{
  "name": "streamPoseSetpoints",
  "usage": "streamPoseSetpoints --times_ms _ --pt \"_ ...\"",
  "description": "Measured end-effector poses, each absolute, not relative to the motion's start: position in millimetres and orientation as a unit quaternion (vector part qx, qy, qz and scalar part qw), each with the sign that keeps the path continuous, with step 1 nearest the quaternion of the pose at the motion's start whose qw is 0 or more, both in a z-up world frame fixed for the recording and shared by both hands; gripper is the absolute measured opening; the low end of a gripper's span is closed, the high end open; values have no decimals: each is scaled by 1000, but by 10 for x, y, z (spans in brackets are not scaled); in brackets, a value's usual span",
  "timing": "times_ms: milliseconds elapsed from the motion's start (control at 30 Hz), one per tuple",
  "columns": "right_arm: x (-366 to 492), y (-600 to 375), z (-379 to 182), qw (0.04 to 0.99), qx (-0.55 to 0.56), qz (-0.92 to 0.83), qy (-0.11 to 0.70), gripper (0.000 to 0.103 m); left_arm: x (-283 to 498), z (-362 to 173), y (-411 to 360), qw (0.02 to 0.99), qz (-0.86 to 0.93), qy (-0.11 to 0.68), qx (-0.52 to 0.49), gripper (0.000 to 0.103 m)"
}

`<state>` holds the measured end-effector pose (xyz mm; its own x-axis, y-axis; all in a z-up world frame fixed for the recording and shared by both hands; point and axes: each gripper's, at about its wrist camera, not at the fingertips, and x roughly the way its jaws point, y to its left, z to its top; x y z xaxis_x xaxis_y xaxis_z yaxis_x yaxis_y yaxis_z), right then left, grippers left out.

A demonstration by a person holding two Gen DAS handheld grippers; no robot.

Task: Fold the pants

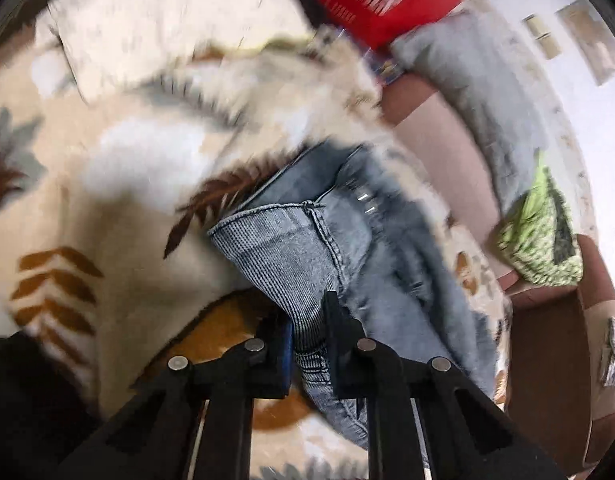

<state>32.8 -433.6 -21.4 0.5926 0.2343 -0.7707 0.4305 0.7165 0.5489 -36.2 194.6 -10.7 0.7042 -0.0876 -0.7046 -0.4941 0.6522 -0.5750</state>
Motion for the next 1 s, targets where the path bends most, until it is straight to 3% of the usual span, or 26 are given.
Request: streamPoseSetpoints --times_ms 100,200,267,333,367,400,533,633,733,833,933,1000 --pt "331 -4335 -10 835 331 -68 434 12 -633 29 1800 839 128 352 -394 14" --pt "355 -4430 -160 823 311 -76 470 13 -665 -206 1729 826 149 388 -382 15" --pt "345 -4526 -424 791 322 -90 512 27 -609 -417 1762 805 155 426 -383 17" --pt "296 -4563 -395 790 329 -84 511 32 -644 -475 1828 792 162 430 -401 24" --pt "263 -4574 -302 799 318 -94 502 50 -663 -424 1842 796 167 426 -396 32" --pt "223 -4588 -206 809 308 -105 490 60 -679 -359 1843 803 173 420 -386 35" --pt "90 -4643 268 846 297 -124 426 60 -780 26 1789 842 186 373 -343 46" --pt "202 -4467 357 854 295 -62 425 64 -742 278 1665 872 171 338 -310 61" --pt "287 -4363 43 821 330 -16 466 65 -529 316 1523 886 136 346 -277 63" --pt "285 -4486 -460 767 397 -33 502 65 -235 2 1422 874 110 400 -255 66" --pt "295 -4518 -304 768 400 -36 499 65 32 -552 1388 841 114 490 -202 64" --pt "368 -4484 -135 786 374 -30 491 65 5 -411 1333 858 117 465 -182 64"
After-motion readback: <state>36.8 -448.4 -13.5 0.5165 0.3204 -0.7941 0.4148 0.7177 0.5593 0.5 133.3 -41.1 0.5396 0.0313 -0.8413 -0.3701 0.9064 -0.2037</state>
